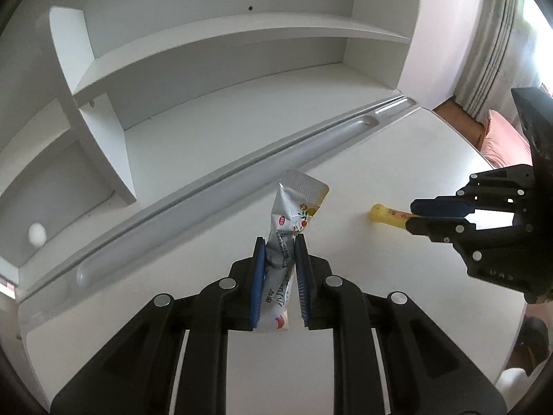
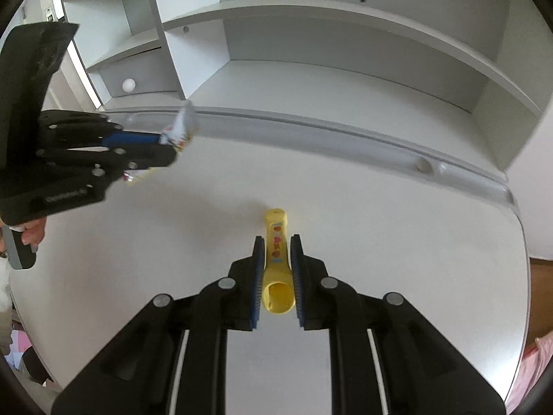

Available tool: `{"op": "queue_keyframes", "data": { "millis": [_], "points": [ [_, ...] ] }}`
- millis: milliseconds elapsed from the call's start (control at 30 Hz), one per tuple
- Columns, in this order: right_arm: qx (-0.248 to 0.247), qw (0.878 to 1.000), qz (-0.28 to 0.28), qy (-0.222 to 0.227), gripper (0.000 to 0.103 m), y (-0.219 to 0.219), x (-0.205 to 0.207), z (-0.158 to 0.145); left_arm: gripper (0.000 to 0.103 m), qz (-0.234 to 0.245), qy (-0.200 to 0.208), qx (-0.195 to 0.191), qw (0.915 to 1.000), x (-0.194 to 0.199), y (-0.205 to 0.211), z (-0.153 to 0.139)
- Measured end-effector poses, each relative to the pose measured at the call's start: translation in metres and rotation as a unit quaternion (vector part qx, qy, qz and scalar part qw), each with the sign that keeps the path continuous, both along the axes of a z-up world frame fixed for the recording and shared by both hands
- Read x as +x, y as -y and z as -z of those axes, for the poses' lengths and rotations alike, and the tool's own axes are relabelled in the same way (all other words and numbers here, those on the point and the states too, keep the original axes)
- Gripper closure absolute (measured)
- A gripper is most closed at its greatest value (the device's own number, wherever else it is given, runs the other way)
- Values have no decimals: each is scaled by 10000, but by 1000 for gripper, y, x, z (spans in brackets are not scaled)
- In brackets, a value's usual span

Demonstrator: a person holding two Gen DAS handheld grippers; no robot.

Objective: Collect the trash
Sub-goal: 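Lift the held wrapper and yellow tube off the desk with both grippers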

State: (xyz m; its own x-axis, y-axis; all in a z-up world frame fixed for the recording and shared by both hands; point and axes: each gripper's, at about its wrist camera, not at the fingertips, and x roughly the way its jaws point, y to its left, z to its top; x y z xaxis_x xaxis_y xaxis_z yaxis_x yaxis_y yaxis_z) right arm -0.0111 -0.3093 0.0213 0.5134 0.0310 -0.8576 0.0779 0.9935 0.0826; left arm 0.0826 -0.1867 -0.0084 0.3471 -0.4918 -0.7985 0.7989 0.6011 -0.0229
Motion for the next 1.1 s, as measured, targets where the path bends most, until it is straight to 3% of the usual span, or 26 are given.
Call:
{"op": "queue_keyframes", "data": {
  "millis": [200, 533, 567, 633, 667, 767, 900, 967, 1033, 1100],
  "points": [
    [46, 9996, 218, -169, 87, 7, -35, 6, 87, -58, -76, -18, 10000, -28, -13, -3],
    [-171, 9980, -19, -603, 85, -3, -20, 16, 87, -532, -254, -95, 9982, -30, -35, 8],
    [-183, 9980, 6, -609, 82, -3, -18, 16, 87, -565, -264, -99, 9980, -29, -37, 9],
    [-222, 9978, 53, -619, 40, -4, -16, 17, 87, -638, -295, -98, 9975, -25, -45, 10],
    [-292, 9977, 76, -611, 36, -5, -16, 19, 87, -649, -310, -96, 9974, -24, -47, 10],
    [-177, 9981, 59, -581, 39, -5, -15, 22, 87, -636, -346, -33, 9974, -18, -46, 16],
    [-146, 9986, 125, -495, 82, -2, -16, 19, 86, -604, -421, 11, 9973, -15, -46, 23],
    [-138, 9986, 152, -478, 84, -2, -16, 19, 76, -626, -415, 37, 9972, -14, -46, 26],
    [-187, 9987, 153, -443, 84, -4, -17, 19, 37, -673, -387, 75, 9970, -13, -45, 27],
    [-190, 9988, 170, -421, 84, -5, -17, 20, 35, -616, -322, 127, 9975, -13, -41, 28]
  ]
}}
